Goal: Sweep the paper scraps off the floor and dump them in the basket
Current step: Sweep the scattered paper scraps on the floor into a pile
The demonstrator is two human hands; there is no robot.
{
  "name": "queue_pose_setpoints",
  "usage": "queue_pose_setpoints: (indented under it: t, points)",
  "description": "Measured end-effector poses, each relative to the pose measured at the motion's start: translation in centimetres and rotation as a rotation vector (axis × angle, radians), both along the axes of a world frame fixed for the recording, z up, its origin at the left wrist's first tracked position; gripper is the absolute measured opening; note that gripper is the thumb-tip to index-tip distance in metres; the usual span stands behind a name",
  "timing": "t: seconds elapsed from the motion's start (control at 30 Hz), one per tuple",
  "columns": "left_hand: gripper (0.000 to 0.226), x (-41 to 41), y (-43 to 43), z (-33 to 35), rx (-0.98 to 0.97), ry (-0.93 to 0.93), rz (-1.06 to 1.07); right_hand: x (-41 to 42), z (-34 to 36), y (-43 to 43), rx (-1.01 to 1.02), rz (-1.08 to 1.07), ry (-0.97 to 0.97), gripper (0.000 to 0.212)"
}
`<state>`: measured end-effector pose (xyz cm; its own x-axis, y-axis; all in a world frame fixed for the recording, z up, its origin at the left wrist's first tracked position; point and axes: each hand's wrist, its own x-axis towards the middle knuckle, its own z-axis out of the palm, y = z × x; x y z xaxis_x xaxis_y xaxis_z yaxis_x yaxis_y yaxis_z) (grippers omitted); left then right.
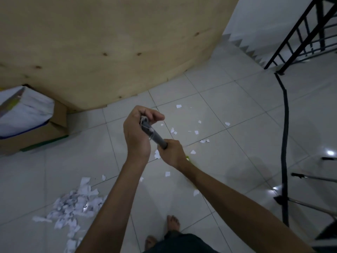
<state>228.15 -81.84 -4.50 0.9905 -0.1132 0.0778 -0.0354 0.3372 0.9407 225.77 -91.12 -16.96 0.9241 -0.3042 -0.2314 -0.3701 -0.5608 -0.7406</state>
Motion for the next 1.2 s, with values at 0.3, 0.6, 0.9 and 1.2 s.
queue_pose_setpoints:
  t: [0.3,0.6,0.9,1.2]
  points:
    - [0.029,-0.2,7.8,3.3,0.029,-0.174,0.041,-0.2,2.2,9.9,0.144,0.048,-0.053,0.028]
    - [0.035,0.1,12.3,5.1,0.13,-0.183,0.0,-0.1,3.4,17.3,0.352,0.011,-0.034,0.025]
    - [0.035,-3.3,11.9,7.1,0.244,-0.245,-0.043,-2.4,5.0,17.0,0.403,0.038,-0.064,0.022]
    - [0.049,-7.1,9.4,10.9,0.142,-0.293,-0.054,-6.8,9.6,11.0,0.216,0.158,-0.056,0.026]
